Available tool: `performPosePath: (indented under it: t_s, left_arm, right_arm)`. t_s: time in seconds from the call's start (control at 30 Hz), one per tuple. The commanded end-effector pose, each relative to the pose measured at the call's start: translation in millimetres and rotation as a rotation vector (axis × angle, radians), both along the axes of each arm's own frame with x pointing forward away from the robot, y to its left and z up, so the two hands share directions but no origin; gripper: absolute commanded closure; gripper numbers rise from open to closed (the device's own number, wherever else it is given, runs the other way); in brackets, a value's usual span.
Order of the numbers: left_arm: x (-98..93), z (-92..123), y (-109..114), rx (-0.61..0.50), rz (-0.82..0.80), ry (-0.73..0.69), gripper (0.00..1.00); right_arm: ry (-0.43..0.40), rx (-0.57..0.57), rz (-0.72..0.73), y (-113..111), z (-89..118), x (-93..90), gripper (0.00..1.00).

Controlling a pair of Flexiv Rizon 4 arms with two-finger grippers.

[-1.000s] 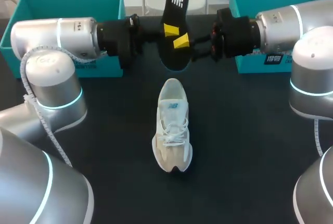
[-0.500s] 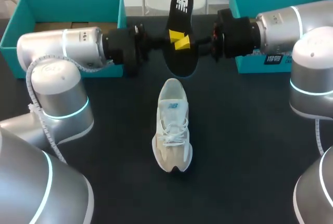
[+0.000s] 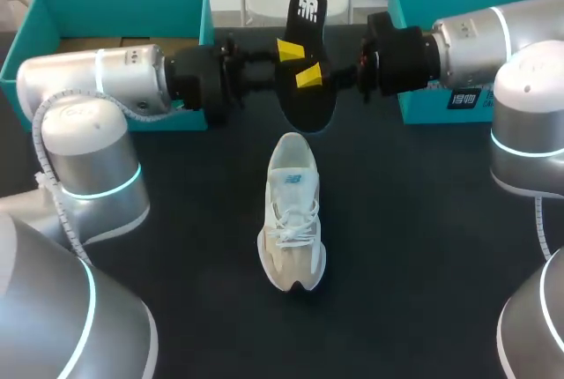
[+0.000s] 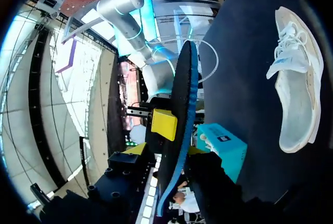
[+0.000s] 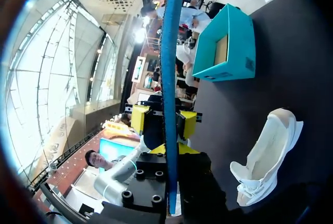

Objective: Take the shoe out of the shoebox, open the shoe tongue, remove and reinsert the insole, then place the shoe into the shoebox

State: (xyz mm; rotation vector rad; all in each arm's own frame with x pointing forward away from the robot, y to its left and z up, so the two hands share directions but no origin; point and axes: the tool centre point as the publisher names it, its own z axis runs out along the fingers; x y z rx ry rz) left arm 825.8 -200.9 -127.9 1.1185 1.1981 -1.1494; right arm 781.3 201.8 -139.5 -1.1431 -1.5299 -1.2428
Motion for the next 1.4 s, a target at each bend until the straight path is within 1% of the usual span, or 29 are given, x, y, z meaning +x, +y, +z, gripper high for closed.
performPosePath:
  t_s: [0.03, 0.1, 0.13, 0.2, 0.23, 0.27, 0.3, 0.33, 0.37, 0.4, 0.43, 0.47, 0.5, 0.53, 1.27, 1.3, 1.33, 1.4]
  left_arm:
    - [-11.7, 0.6, 33.4, 0.085, 0.044, 0.24, 0.0]
    - [-15.1, -4.1, 46.0, 0.098, 0.053, 0.337, 0.0]
    - [-17.3, -6.6, 51.6, 0.099, 0.07, 0.384, 0.0]
    - [-21.3, -14.7, 62.4, 0.097, 0.09, 0.504, 0.0]
    - [-23.5, -20.3, 67.1, 0.104, 0.101, 0.557, 0.0]
    - [-27.2, -29.4, 72.3, 0.127, 0.115, 0.627, 0.0]
    - [-28.7, -33.3, 75.1, 0.124, 0.132, 0.658, 0.0]
    - [-31.9, -40.4, 79.0, 0.152, 0.135, 0.702, 0.0]
    - [-35.1, -49.4, 83.8, 0.136, 0.165, 0.791, 0.0]
    - [-37.5, -55.0, 87.7, 0.145, 0.181, 0.822, 0.0]
    - [-39.0, -59.4, 90.2, 0.123, 0.192, 0.87, 0.0]
    - [-40.0, -66.0, 94.3, 0.136, 0.224, 0.9, 0.0]
    - [-41.4, -73.5, 98.1, 0.148, 0.246, 0.945, 0.0]
    - [-42.0, -77.9, 100.0, 0.138, 0.254, 0.965, 0.0]
    - [-42.0, -77.9, 100.0, 0.138, 0.254, 0.965, 0.0]
    - [-42.5, -78.2, 96.9, 0.163, 0.245, 0.956, 0.0]
    - [-41.6, -81.1, 92.6, 0.185, 0.241, 0.949, 0.0]
    - [-39.1, -92.0, 90.3, 0.235, 0.263, 0.944, 0.0]
  right_arm:
    - [-0.061, 0.048, -0.018, -4.3, -3.5, 0.8, 1.0]
    - [-0.127, 0.049, 0.001, -3.8, -4.9, 4.0, 1.0]
    - [-0.145, 0.047, 0.004, -3.8, -5.5, 4.9, 1.0]
    - [-0.243, 0.052, 0.016, -1.7, -4.9, 8.2, 1.0]
    - [-0.288, 0.056, 0.015, -1.5, -5.5, 9.0, 1.0]
    - [-0.352, 0.06, 0.027, -2.6, -6.4, 9.9, 1.0]
    - [-0.37, 0.057, 0.036, -2.1, -6.0, 10.1, 1.0]
    - [-0.39, 0.059, 0.039, -0.4, -5.1, 10.4, 1.0]
    - [-0.419, 0.063, 0.044, 0.1, -5.7, 11.1, 1.0]
    - [-0.452, 0.059, 0.044, 0.6, -6.2, 11.4, 1.0]
    - [-0.481, 0.071, 0.048, 1.5, -5.3, 11.0, 1.0]
    - [-0.516, 0.072, 0.037, 1.6, -4.1, 10.2, 1.0]
    - [-0.583, 0.111, 0.034, 2.0, -1.2, 8.0, 1.0]
    - [-0.6, 0.111, 0.028, 2.0, -0.3, 7.2, 1.0]
    - [-0.6, 0.111, 0.028, 2.0, -0.3, 7.2, 1.0]
    - [-0.598, 0.106, 0.039, 3.2, -4.7, 10.0, 1.0]
    - [-0.635, 0.113, 0.059, 6.8, -11.1, 14.4, 1.0]
    - [-0.673, 0.089, 0.082, 8.0, -21.1, 20.1, 1.0]
